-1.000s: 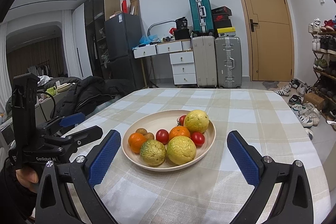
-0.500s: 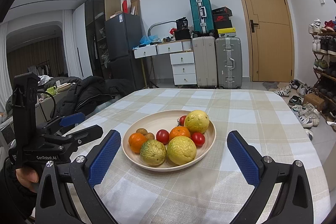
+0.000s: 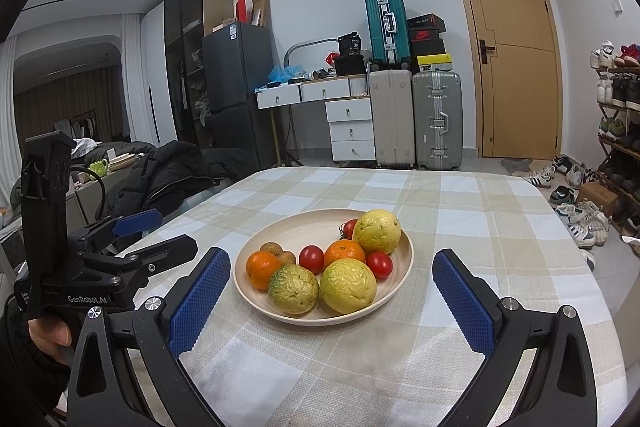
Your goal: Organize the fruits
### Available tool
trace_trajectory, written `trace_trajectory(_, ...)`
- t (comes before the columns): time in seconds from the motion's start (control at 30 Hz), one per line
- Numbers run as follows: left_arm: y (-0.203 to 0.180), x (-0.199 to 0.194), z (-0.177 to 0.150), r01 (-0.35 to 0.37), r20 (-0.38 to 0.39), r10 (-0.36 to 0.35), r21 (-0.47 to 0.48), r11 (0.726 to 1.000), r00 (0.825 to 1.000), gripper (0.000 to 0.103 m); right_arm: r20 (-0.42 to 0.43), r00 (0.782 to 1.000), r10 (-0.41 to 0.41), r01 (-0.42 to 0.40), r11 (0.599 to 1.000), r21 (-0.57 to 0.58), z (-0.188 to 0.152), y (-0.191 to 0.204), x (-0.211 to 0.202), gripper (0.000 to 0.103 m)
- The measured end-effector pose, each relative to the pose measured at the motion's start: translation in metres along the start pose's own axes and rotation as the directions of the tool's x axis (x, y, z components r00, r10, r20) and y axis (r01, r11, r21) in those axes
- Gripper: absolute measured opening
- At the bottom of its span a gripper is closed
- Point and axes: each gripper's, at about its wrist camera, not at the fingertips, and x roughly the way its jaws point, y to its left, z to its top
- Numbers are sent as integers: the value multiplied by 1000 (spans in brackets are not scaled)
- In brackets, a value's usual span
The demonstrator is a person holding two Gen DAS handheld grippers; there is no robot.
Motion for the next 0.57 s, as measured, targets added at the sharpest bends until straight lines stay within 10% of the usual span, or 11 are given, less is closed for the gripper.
trace_trajectory(0.57,0,-1,3,2,5,-2,4,1000,1000,102,1,1000,-2,2,1000,-10,0,1,0,103)
